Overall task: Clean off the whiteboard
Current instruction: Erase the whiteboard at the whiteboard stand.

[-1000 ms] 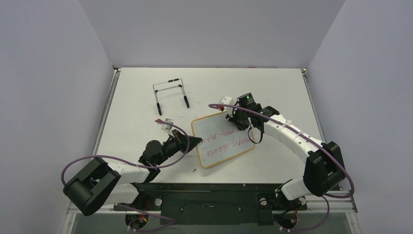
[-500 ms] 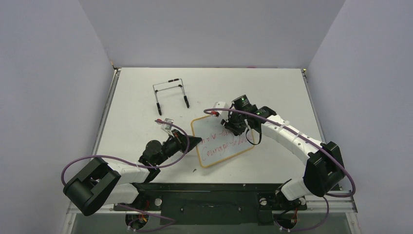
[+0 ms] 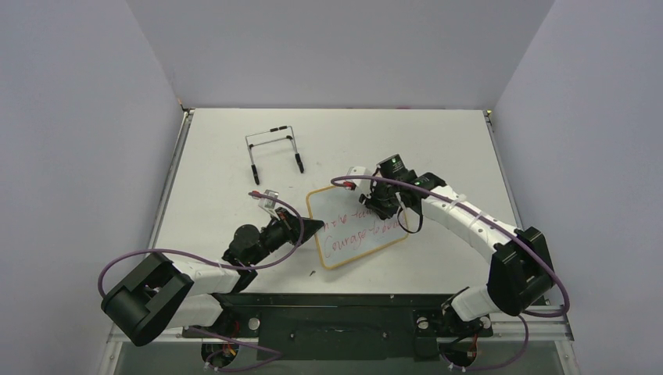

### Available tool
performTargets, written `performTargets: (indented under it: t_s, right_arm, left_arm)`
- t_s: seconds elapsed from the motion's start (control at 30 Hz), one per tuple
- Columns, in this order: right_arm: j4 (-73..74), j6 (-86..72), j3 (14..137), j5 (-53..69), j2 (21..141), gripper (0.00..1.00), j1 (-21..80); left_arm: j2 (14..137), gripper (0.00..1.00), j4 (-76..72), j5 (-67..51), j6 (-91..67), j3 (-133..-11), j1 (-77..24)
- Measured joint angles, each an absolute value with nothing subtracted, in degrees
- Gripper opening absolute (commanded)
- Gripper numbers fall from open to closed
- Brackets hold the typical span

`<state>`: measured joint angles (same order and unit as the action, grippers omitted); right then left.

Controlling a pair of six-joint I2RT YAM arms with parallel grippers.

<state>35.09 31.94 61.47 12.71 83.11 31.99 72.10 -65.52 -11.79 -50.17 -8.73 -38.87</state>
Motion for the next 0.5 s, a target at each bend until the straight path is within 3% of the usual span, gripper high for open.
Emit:
performTargets:
  t_s: [0.27, 0.5]
  right_arm:
    - [36.75, 29.39, 64.29, 17.47, 82.94, 0.00, 31.81]
    - [31.64, 27.83, 61.82, 9.37, 82.76, 0.00, 26.57]
  left_arm:
    - [72.12, 0.00, -65.84, -12.05, -49.65, -8.73, -38.89]
    - [72.34, 0.00, -66.19, -12.47, -49.43, -8.73, -38.89]
